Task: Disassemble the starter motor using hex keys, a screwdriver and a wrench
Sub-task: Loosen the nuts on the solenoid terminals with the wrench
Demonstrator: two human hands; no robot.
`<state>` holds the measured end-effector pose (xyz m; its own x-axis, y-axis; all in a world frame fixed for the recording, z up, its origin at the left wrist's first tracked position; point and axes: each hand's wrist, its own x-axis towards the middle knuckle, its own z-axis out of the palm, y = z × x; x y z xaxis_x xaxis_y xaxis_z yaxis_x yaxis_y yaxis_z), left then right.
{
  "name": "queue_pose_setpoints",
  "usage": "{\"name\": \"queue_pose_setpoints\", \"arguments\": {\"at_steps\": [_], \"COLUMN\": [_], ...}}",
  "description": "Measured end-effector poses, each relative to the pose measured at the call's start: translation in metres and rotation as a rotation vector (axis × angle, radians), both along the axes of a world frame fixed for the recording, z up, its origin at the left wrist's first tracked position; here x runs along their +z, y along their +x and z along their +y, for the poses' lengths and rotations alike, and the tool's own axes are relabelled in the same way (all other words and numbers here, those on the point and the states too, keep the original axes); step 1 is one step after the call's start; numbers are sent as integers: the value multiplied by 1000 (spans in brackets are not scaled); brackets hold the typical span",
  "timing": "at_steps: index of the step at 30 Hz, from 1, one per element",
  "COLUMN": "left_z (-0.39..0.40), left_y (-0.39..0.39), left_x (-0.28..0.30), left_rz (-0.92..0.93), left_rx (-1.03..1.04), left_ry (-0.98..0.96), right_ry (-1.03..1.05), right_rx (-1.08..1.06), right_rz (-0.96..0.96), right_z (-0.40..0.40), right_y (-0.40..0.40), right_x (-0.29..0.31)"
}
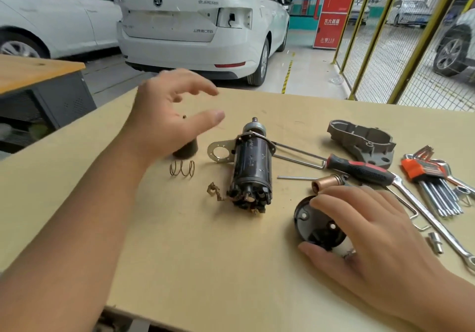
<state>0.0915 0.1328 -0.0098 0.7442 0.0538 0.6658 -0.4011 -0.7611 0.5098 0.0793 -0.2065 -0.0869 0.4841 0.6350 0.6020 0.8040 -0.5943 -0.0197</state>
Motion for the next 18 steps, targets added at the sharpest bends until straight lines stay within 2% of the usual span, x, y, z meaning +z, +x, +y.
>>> {"name": "queue_pose_setpoints", "arguments": {"at_steps": [1,3,5,6,13,16,18], "left_z": [12,33,42,43,39,41,43], "left_y": [4,12,18,22,38,42,42], "left_x": [1,-6,-18,-24,-44,-47,-46], "left_rz": [39,330,565,596,525,491,457], "left_rx": [147,321,353,357,421,451,474], "left_ry": [-50,-54,2,-1,-167,-212,-239], "right_ry": [12,52,106,137,279,394,428], "right_rx": [-11,-19,-7,3,9,-29,-97], "right_rz": [-3,-20,-49,-62,-58,38,218], "right_z": [0,2,6,8,32,38,41], "right_y": [2,6,12,14,24,39,55], "right_x": [0,-1,1,1,8,33,54]}}
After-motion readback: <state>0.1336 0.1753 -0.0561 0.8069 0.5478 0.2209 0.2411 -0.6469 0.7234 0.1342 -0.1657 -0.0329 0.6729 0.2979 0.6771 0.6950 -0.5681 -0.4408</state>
